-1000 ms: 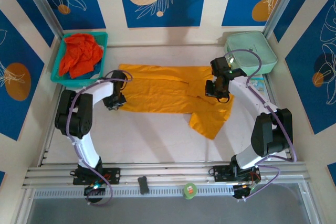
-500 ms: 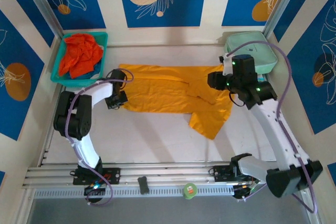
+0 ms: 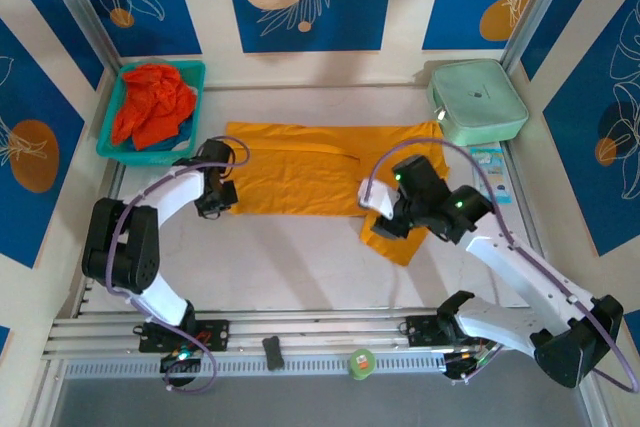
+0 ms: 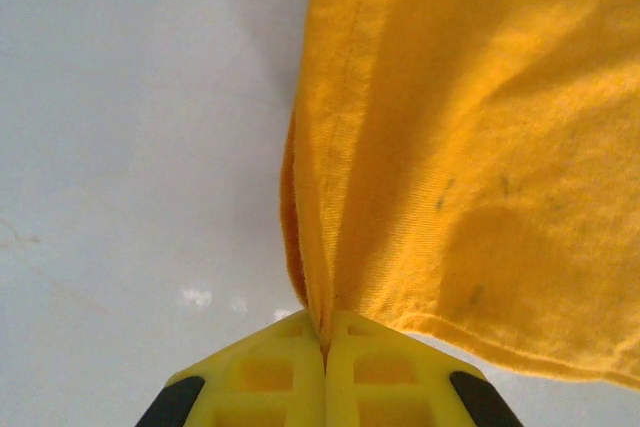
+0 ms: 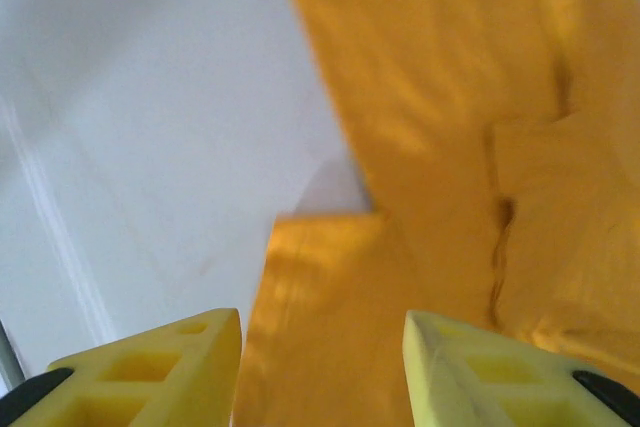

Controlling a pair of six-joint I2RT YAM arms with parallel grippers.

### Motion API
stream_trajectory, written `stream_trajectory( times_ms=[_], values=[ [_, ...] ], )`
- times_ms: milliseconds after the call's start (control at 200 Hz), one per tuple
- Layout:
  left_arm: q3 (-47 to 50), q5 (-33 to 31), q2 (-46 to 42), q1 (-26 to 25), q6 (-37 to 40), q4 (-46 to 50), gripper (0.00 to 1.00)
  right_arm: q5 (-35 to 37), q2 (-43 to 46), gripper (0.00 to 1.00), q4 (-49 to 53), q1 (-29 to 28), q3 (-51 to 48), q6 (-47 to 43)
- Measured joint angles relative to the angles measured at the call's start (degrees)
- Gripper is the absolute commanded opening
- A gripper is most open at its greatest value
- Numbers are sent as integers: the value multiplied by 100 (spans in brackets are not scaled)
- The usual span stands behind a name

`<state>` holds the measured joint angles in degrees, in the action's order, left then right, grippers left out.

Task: Fold and stack the t-shirts

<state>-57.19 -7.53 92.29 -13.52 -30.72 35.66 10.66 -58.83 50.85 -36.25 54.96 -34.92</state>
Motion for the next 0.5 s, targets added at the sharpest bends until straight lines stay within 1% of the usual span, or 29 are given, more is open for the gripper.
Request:
stream_trajectory(
  times_ms=[85,205,355,500],
  values=[
    [68,-22,-103,-2,68,31,0,214,61,47,269,-131,-496,-710],
    [114,-109,-216,-2,131,68,0,334,83,48,439,-125,-911,-1322],
    [170,-227,-341,-11,175,83,0,387,9,50,356,-61,-1438,-1753],
    [223,-278,-428,-11,238,76,0,398,-98,50,118,133,-1827,-1980]
  ],
)
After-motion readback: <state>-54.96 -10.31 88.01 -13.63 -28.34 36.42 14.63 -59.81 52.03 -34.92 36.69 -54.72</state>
